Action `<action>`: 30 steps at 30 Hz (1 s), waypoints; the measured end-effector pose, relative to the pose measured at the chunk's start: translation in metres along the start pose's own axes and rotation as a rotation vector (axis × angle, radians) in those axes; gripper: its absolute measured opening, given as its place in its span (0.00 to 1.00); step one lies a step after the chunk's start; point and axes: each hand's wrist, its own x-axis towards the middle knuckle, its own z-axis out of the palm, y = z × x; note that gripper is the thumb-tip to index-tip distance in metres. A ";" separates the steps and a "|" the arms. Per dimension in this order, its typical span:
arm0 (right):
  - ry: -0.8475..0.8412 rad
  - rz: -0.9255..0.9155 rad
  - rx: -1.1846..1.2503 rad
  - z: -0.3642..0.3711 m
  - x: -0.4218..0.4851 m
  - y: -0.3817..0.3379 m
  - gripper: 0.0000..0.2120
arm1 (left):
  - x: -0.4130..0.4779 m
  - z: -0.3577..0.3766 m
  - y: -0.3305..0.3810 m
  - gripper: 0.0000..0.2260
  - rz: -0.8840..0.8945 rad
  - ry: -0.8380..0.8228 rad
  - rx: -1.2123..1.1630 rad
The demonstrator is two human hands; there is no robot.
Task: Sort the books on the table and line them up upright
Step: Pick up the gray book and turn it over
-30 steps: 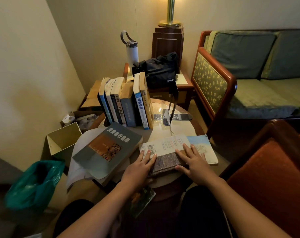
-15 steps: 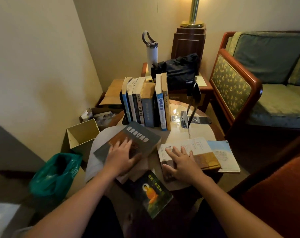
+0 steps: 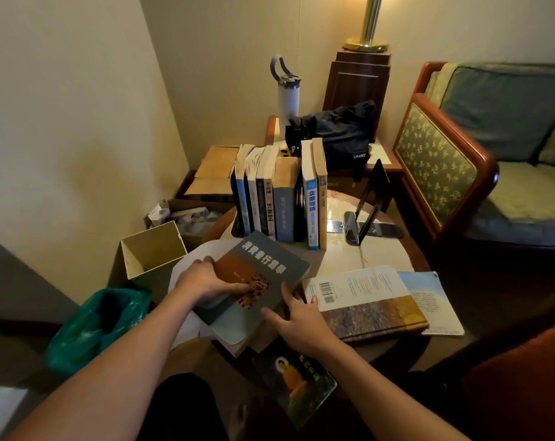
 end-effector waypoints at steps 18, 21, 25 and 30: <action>0.035 0.080 0.452 -0.007 0.001 -0.005 0.47 | -0.033 -0.030 -0.001 0.30 0.337 -0.145 -0.497; 0.081 -0.002 0.633 -0.018 -0.002 -0.009 0.38 | -0.058 -0.034 0.004 0.39 0.416 -0.049 -0.658; 0.113 0.056 0.928 -0.039 0.000 -0.025 0.35 | -0.091 -0.045 0.015 0.41 0.518 0.063 -0.780; 0.096 0.017 1.143 -0.084 -0.005 -0.040 0.33 | -0.127 -0.049 0.047 0.45 0.564 0.079 -0.961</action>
